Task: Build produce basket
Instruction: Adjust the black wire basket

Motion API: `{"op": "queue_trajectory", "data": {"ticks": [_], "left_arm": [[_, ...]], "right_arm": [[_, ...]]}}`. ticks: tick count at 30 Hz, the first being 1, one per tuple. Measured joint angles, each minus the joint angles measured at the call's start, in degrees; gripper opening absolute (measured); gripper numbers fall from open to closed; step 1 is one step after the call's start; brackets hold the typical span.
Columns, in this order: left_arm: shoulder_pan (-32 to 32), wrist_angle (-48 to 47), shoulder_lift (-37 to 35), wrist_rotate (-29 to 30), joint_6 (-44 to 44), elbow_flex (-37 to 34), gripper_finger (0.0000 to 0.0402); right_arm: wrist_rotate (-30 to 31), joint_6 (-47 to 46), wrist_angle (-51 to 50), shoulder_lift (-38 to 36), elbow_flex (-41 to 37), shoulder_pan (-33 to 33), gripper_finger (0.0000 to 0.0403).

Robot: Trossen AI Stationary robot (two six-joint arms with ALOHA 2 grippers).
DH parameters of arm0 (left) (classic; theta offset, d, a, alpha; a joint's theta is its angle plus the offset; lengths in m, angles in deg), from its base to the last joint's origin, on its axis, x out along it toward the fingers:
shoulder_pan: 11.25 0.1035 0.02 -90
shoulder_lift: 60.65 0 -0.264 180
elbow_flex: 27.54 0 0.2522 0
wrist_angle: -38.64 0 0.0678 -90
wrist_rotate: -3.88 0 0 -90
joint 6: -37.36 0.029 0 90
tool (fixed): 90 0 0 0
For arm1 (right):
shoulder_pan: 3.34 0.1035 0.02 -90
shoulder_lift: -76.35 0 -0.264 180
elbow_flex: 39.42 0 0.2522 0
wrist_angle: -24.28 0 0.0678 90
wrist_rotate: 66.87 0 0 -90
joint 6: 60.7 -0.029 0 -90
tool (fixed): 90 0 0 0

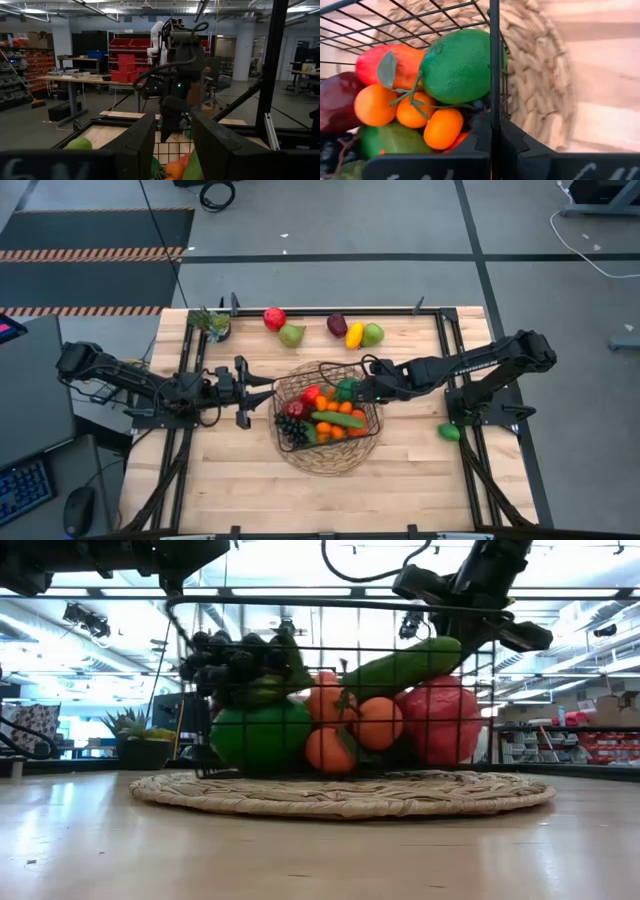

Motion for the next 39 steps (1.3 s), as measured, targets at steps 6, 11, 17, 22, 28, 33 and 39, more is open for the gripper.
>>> {"op": "queue_trajectory", "data": {"ticks": [6, 11, 17, 22, 28, 33, 39], "left_arm": [[-0.02, 0.58, 0.0, 0.0, -0.02, 0.04, 0.0132], [-0.22, 0.58, 0.0, 0.0, 0.22, 0.04, 0.0132], [-0.22, 0.58, 0.0, 0.0, 0.21, 0.04, 0.0132], [-0.22, 0.8, 0.0, 0.0, 0.02, 0.04, 0.0132], [-0.22, 0.8, 0.0, 0.0, 0.0, 0.04, 0.0132], [-0.22, 0.8, 0.0, 0.0, 0.03, 0.04, 0.0132], [-0.22, 0.73, -0.02, -0.02, 0.02, 0.04, 0.0132]], "right_arm": [[-0.16, -5.45, -1.79, 0.0, 0.0, 1.93, 0.0022], [2.59, -11.3, -2.17, 0.01, 0.0, 5.01, 0.0015], [4.95, -12.93, -1.11, 0.02, 0.0, 6.89, 0.0034], [4.96, -10.5, -1.14, 0.04, 0.0, 7.17, 0.0057], [4.22, -5.97, -1.04, 0.07, 0.0, 7.46, 0.0086], [2.81, 3.21, -0.99, -0.53, 0.0, 7.54, 0.0108], [1.71, 11.77, -1.15, -2.55, 0.02, 7.56, 0.0133]]}}
